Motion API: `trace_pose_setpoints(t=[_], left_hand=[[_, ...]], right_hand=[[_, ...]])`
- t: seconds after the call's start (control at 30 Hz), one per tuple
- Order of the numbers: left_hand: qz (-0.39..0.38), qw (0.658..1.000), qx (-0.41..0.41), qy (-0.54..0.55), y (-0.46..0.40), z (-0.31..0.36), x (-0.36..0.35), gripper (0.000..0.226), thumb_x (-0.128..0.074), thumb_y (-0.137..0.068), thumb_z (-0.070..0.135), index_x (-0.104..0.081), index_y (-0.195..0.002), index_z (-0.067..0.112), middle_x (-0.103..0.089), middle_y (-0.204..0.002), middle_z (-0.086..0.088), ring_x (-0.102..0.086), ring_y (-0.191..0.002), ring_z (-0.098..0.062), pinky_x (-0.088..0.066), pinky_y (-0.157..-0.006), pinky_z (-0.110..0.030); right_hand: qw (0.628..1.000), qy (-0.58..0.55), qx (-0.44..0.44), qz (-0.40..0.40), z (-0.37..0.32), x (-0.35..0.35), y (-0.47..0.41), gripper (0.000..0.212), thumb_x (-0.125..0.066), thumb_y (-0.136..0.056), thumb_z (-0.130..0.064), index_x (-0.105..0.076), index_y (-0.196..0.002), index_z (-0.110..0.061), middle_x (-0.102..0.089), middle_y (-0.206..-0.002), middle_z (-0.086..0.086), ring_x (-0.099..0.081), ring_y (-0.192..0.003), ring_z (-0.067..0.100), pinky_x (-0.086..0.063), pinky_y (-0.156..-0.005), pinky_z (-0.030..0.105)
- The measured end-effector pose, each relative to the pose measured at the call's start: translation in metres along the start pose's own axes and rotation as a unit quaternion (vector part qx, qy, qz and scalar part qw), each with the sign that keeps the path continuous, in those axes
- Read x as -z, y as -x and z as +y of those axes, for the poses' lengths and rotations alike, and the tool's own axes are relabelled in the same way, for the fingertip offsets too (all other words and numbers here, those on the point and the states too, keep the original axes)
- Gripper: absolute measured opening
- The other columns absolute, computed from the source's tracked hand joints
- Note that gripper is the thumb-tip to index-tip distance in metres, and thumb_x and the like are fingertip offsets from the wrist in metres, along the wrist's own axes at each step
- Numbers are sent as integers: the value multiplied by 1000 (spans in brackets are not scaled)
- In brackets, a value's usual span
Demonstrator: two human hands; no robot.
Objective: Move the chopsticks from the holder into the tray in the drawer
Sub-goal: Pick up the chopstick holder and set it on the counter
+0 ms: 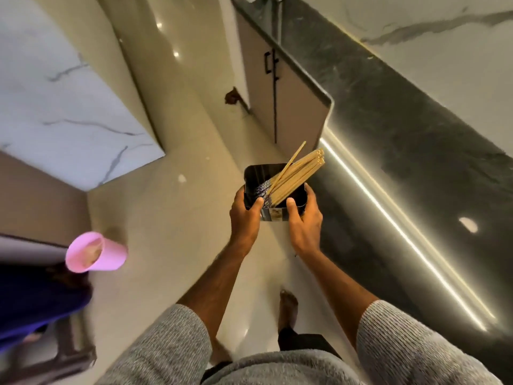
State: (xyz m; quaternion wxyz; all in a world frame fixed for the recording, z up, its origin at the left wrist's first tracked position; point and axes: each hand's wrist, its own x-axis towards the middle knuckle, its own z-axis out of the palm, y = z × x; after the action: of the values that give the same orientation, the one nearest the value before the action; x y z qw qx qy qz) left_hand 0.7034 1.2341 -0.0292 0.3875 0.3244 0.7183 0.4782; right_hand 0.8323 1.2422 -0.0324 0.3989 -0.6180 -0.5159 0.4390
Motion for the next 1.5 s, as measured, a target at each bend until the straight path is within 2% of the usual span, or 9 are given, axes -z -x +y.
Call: trace_pose_setpoints(t=[0.13, 0.53, 0.7, 0.8, 0.93, 1.03, 1.2, 1.37, 1.5], left_hand=[[67, 998, 21, 3, 27, -26, 54, 54, -62, -94, 10, -47, -146, 14, -60, -136, -8, -58, -122, -20, -51, -89, -17], [244, 966, 58, 67, 163, -118, 239, 45, -64, -92, 11, -55, -136, 12, -66, -127, -7, -62, -115, -22, -53, -99, -42], [338, 932, 66, 111, 241, -157, 324, 47, -64, -91, 5, -54, -137, 9, -65, -127, -8, -62, -116, -22, -53, -94, -28], [415, 899, 60, 130, 294, -177, 378, 45, -64, -90, 3, -56, -134, 8, -66, -123, -7, -63, -110, -19, -51, -86, -15], [503, 850, 69, 142, 364, -207, 436, 39, -65, -90, 6, -59, -128, 14, -69, -112, 2, -65, -99, -9, -53, -93, -29], [564, 806, 83, 161, 411, -227, 473, 39, -65, -91, 8, -58, -128, 17, -67, -108, 12, -62, -98, 7, -52, -88, -22], [646, 735, 113, 171, 490, -247, 517, 43, -64, -94, 9, -53, -135, 13, -64, -112, 7, -61, -95, 4, -49, -74, -6], [754, 623, 123, 169, 577, -273, 592, 44, -63, -94, 9, -51, -136, 14, -62, -111, 8, -61, -94, 3, -48, -71, -4], [798, 568, 117, 163, 622, -290, 656, 44, -63, -95, 10, -51, -137, 10, -64, -111, 6, -63, -93, 5, -52, -74, -9]], right_hand=[[996, 34, 30, -79, -2, -34, 39, 63, -53, -97, -38, -33, -154, -20, -51, -149, 3, -49, -135, 18, -44, -111, 47], [951, 51, 129, -276, -5, -133, 224, 51, -54, -102, -25, -39, -150, -19, -58, -141, 0, -56, -125, 10, -52, -102, 36], [912, 60, 177, -366, -2, -186, 319, 51, -54, -102, -32, -41, -149, -22, -59, -140, -6, -57, -125, 10, -54, -101, 40], [871, 71, 226, -430, -7, -220, 379, 54, -52, -101, -41, -40, -150, -22, -59, -141, -6, -58, -125, 9, -53, -103, 40], [818, 70, 256, -511, -14, -263, 457, 54, -55, -99, -33, -41, -150, -17, -59, -141, -1, -58, -124, 12, -50, -105, 37], [772, 78, 277, -566, -17, -290, 514, 53, -59, -99, -21, -43, -149, -14, -59, -141, 1, -56, -125, 10, -46, -108, 32], [691, 69, 319, -645, -22, -329, 607, 53, -62, -97, -12, -45, -147, -5, -61, -138, 9, -57, -122, 15, -36, -97, 2], [581, 54, 335, -740, -34, -378, 736, 56, -60, -99, -16, -40, -150, -7, -55, -144, 7, -47, -124, 5, -35, -100, 7], [522, 58, 336, -781, -42, -430, 822, 56, -57, -101, -27, -38, -152, -14, -55, -146, 5, -52, -131, 19, -39, -101, 20]])
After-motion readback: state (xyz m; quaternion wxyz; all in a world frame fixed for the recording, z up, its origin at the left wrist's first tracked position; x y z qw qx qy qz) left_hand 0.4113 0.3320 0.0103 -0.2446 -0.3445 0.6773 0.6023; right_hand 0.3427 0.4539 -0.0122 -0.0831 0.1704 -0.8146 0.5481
